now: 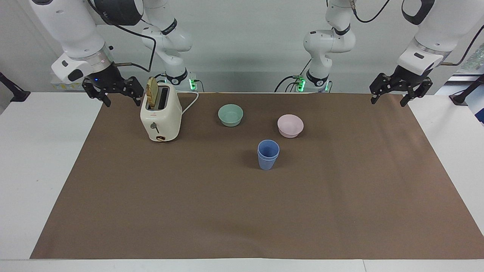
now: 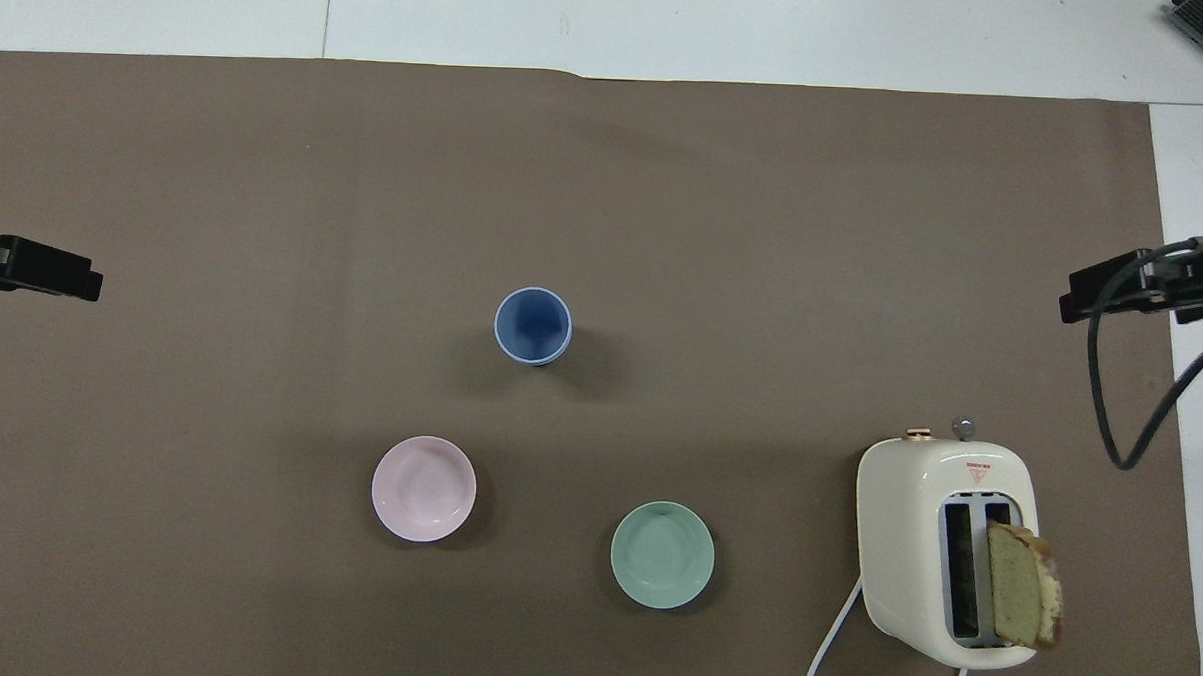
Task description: Stack blue cups with both arms
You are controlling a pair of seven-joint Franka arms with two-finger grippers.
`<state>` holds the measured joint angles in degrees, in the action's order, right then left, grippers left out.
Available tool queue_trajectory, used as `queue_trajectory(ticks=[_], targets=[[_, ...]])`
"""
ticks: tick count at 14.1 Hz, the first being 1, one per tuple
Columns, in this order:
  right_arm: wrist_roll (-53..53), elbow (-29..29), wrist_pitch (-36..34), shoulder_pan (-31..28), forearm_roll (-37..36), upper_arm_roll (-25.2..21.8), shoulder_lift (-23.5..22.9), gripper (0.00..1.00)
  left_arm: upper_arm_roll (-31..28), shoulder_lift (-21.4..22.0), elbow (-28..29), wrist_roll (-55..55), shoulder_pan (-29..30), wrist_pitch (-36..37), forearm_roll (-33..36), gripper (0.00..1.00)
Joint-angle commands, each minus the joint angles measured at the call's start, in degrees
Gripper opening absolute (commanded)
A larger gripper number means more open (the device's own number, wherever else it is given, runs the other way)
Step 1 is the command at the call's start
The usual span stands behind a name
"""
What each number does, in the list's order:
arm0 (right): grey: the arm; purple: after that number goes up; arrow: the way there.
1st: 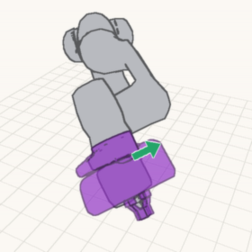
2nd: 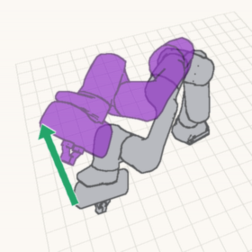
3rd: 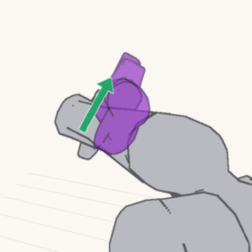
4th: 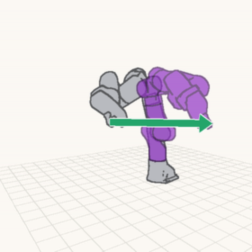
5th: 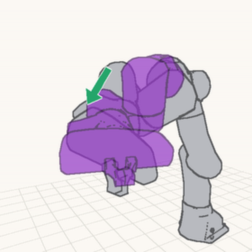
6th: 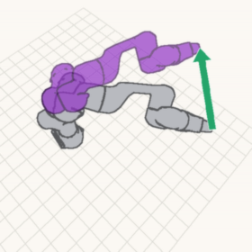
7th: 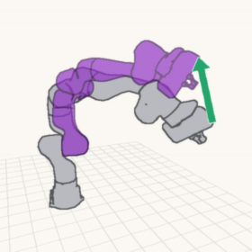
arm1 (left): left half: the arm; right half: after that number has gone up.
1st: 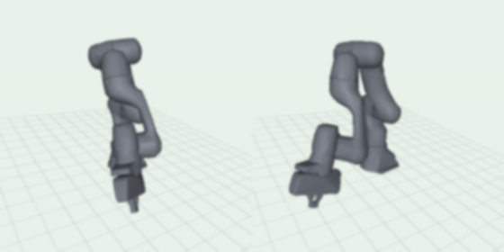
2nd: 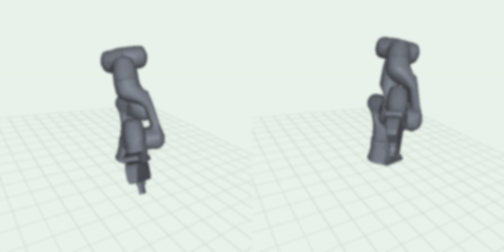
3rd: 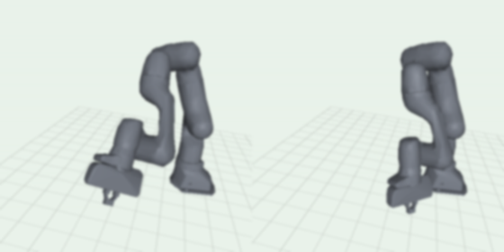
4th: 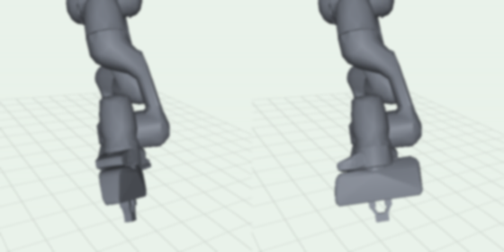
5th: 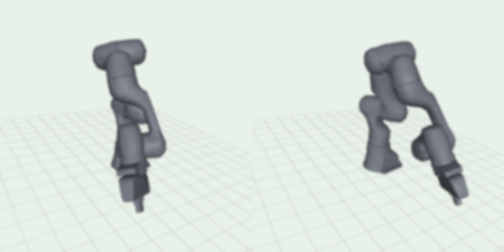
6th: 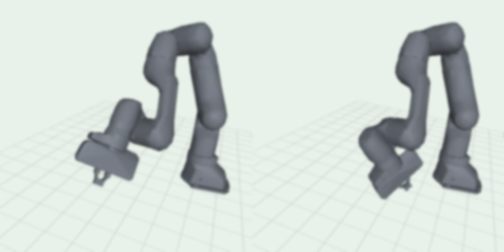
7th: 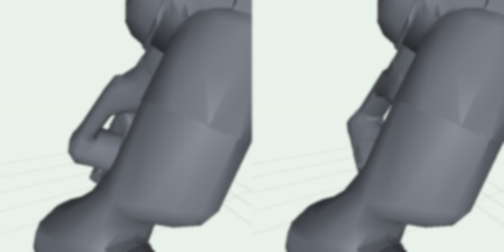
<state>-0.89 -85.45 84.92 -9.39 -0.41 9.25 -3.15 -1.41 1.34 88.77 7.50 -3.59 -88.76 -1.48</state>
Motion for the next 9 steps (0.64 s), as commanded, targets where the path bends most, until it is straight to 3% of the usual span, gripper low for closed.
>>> queue_trajectory(ticks=[1,9], targets=[[-1.22,-4.38,3.49,-0.72,-0.91,0.42,3.06,1.00,0.10,0.59,-0.35,0.24,-0.02,2.10,0.87,1.00],[-5.60,-3.06,6.31,-0.98,-3.36,0.42,1.92,1.00,0.01,0.50,-0.35,-0.03,0.42,1.40,0.87,1.00]])
